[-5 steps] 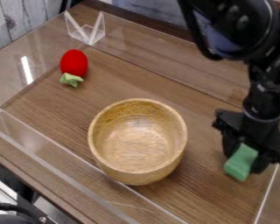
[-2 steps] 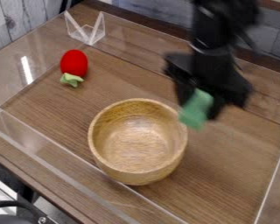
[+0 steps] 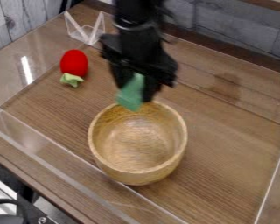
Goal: Put the green stick in the brown bowl
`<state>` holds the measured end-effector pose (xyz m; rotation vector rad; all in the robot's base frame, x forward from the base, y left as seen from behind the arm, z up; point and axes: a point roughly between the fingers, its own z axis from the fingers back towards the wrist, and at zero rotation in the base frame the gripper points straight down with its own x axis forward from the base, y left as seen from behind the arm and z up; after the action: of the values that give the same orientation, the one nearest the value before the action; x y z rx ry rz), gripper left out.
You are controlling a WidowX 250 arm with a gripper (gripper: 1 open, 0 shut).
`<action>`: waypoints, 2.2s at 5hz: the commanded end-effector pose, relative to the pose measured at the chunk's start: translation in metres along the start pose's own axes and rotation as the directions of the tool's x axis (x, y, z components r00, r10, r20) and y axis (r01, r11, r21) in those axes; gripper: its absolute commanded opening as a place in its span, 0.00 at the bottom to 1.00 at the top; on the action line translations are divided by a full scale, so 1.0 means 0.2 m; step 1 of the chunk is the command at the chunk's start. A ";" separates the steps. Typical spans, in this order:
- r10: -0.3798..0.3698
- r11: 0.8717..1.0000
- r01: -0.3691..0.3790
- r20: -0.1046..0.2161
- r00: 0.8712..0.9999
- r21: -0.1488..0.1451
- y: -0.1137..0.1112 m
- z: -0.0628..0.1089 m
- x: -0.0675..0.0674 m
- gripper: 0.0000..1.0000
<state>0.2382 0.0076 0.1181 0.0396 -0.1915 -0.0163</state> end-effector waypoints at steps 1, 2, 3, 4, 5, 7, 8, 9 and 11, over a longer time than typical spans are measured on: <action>0.003 1.000 -0.004 0.018 1.000 0.025 0.09 0.06 -0.06 0.00; 0.008 0.999 -0.008 0.010 1.000 0.037 0.12 0.06 -0.08 0.00; 0.013 0.999 -0.013 0.003 1.000 0.040 0.13 0.04 -0.08 0.00; 0.018 0.999 -0.018 -0.005 1.000 0.044 0.13 0.03 -0.09 0.00; 0.024 0.999 -0.023 -0.012 1.000 0.047 0.14 0.01 -0.09 0.00; 0.036 0.998 -0.035 -0.023 0.999 0.056 0.16 -0.01 -0.09 0.00; 0.043 0.997 -0.041 -0.028 0.999 0.061 0.17 -0.03 -0.08 0.00; 0.050 0.997 -0.047 -0.034 0.998 0.066 0.18 -0.04 -0.08 0.00; 0.065 0.995 -0.061 -0.042 0.997 0.077 0.20 -0.07 -0.07 0.00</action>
<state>0.2218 0.0439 0.0958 0.0987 -0.1154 0.0347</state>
